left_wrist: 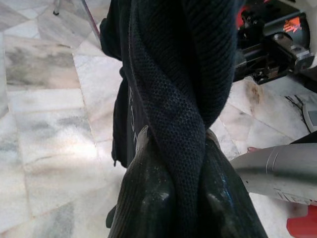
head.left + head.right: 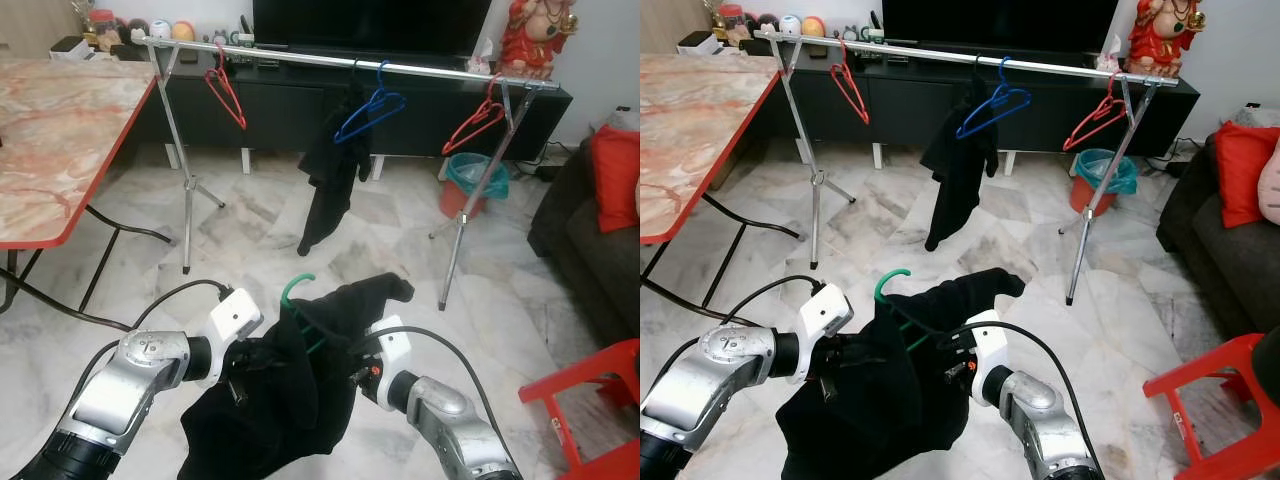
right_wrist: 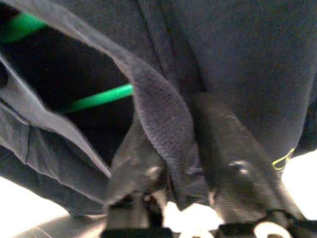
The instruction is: Hang hanger
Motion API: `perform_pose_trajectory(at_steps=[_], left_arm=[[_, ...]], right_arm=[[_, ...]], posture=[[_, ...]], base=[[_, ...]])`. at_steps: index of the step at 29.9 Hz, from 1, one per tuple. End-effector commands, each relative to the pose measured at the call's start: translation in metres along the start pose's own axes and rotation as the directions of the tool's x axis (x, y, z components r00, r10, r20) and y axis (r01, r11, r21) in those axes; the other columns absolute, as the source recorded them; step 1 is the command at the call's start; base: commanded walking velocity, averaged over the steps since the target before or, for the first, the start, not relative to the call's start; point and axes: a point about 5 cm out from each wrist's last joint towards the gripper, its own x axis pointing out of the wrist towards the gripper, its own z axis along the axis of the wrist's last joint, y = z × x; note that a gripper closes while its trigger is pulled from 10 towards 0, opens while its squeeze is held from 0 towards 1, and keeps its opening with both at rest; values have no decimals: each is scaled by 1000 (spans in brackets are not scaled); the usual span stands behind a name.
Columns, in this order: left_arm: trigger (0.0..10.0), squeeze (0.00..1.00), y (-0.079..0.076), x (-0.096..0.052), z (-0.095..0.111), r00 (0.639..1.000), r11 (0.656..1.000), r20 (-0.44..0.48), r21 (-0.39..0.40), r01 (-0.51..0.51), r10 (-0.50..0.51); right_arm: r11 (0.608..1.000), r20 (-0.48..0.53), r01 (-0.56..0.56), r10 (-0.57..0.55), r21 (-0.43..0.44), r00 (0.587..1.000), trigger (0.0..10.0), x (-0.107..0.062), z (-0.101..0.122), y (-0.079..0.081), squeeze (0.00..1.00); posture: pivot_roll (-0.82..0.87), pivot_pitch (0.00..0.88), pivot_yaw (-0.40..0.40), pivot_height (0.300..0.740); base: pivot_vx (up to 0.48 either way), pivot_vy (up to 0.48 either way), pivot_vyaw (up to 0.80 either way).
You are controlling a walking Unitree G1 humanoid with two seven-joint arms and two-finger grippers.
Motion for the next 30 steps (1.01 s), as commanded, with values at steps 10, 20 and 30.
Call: perform_pose_trajectory(at_steps=[10, 20, 30], left_arm=[[10000, 0, 1, -6, 14, 999, 999, 40, 33, 5, -7], [10000, 0, -1, -8, 16, 999, 999, 47, 37, 15, -17], [10000, 0, -3, -9, 15, 999, 999, 47, 39, 22, -24]], right_arm=[[1000, 3, 21, -21, -17, 1000, 0, -2, 5, -1, 0], [999, 4, 25, -25, -20, 1000, 0, -2, 5, -1, 0], [999, -1, 39, -40, -36, 999, 0, -3, 4, -1, 0]], posture=[[-10, 0, -116, 740], [-2, 0, -115, 740], [2, 0, -111, 740]], base=[[0, 0, 0], [0, 0, 0], [0, 0, 0]])
